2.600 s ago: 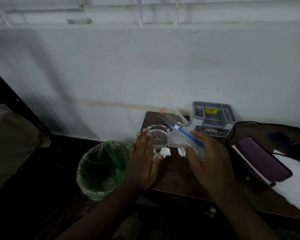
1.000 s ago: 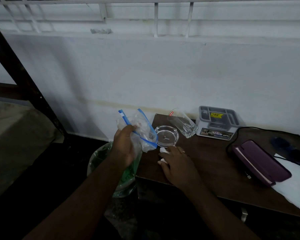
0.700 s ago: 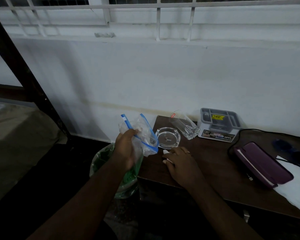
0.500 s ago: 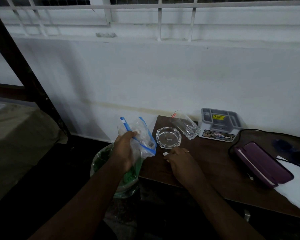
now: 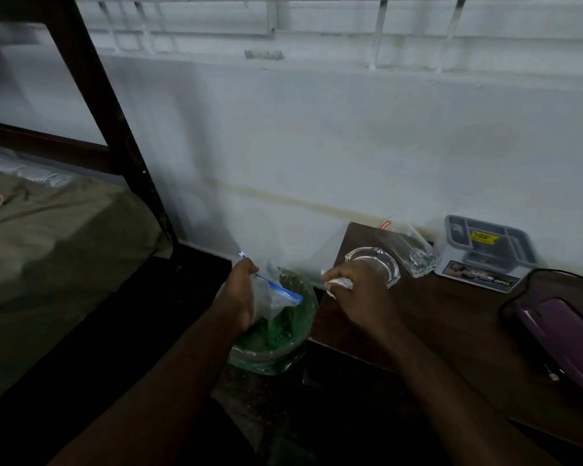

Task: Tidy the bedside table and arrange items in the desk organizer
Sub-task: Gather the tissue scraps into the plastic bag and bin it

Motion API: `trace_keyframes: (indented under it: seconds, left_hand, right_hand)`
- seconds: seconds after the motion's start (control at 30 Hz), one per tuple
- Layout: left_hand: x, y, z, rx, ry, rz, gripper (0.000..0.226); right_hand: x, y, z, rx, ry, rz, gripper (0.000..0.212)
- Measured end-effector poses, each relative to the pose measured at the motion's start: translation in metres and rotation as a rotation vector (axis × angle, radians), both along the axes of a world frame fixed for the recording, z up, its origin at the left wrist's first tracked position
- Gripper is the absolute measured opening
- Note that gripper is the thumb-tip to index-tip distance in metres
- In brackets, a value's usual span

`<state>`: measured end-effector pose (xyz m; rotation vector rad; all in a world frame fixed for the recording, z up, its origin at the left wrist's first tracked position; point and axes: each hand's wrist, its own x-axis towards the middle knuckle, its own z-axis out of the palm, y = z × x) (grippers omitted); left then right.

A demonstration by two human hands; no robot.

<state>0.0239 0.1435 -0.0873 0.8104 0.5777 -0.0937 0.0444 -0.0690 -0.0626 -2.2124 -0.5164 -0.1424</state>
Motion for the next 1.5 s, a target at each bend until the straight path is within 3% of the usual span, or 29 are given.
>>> trace_keyframes:
  seconds: [0.2,0.37,0.47,0.7,0.87,0.97,1.1,1.27,1.37,1.5]
  left_hand:
    - [0.004,-0.019,-0.001,-0.103,-0.034,-0.022,0.024]
    - [0.008,-0.023,0.004,0.041,0.016,-0.053,0.028]
    - [0.01,-0.025,0.002,0.078,0.074,-0.07,0.032]
    - [0.025,0.007,0.0,0.282,0.203,-0.106,0.053]
    - [0.031,0.033,-0.011,0.441,0.322,-0.192,0.078]
    - [0.02,0.034,-0.019,0.559,0.366,-0.221,0.064]
    - [0.015,0.017,-0.023,0.592,0.253,-0.145,0.051]
    - [0.025,-0.03,0.009,0.722,0.039,-0.083,0.057]
    - [0.031,-0.075,0.038,0.861,-0.139,-0.09,0.034]
    - [0.034,-0.136,0.064,0.957,-0.357,-0.075,0.031]
  right_hand:
    - [0.003,-0.028,0.006,0.119,0.054,-0.075,0.014]
    - [0.011,-0.056,0.018,0.347,0.254,-0.181,0.013]
    - [0.01,-0.042,0.02,0.483,0.334,-0.125,0.016]
    - [0.032,0.063,0.0,0.255,0.295,0.024,0.014]
    - [0.051,0.096,-0.015,0.013,0.452,0.134,0.04]
    - [0.052,0.098,-0.022,-0.06,0.529,0.112,0.038]
    - [0.045,0.088,-0.022,0.021,0.532,0.086,0.023]
    - [0.027,0.051,-0.003,0.198,0.48,0.079,0.034]
    - [0.014,0.009,0.014,0.29,0.39,0.023,0.035]
    - [0.0,-0.051,0.031,0.313,0.302,-0.052,0.026]
